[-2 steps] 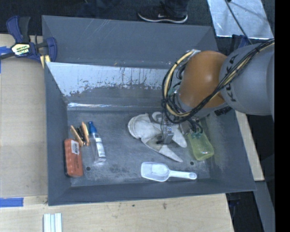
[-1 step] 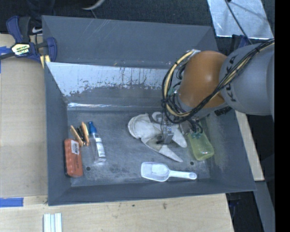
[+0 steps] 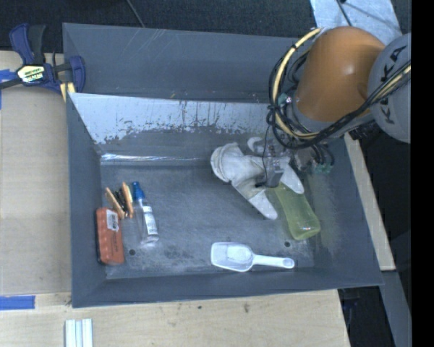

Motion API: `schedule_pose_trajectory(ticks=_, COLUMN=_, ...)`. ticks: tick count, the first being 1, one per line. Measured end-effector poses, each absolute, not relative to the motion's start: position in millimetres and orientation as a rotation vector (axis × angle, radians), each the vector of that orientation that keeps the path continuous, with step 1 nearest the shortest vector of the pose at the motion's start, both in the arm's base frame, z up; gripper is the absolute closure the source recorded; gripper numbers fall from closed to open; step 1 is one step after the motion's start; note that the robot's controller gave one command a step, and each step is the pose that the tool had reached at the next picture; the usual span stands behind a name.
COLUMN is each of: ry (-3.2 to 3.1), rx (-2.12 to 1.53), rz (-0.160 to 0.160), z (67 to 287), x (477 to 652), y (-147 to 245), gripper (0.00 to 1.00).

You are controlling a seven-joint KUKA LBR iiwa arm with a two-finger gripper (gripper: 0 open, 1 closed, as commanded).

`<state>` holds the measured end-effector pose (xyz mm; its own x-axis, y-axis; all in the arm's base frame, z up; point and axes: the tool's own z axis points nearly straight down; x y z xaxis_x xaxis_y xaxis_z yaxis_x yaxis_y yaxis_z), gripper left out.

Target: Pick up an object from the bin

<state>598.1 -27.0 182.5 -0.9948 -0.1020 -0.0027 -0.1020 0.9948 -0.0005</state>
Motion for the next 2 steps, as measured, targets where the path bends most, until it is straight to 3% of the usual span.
schedule_pose_trajectory(ticks=1, ry=3.135, rx=-0.160, rz=0.000, z=182.5, x=598.1, y=-27.0, gripper=1.00)
schedule_pose_trajectory(ticks=2, ry=3.134, rx=-0.152, rz=-0.001, z=297.2, x=603.3, y=-48.4, gripper=1.00)
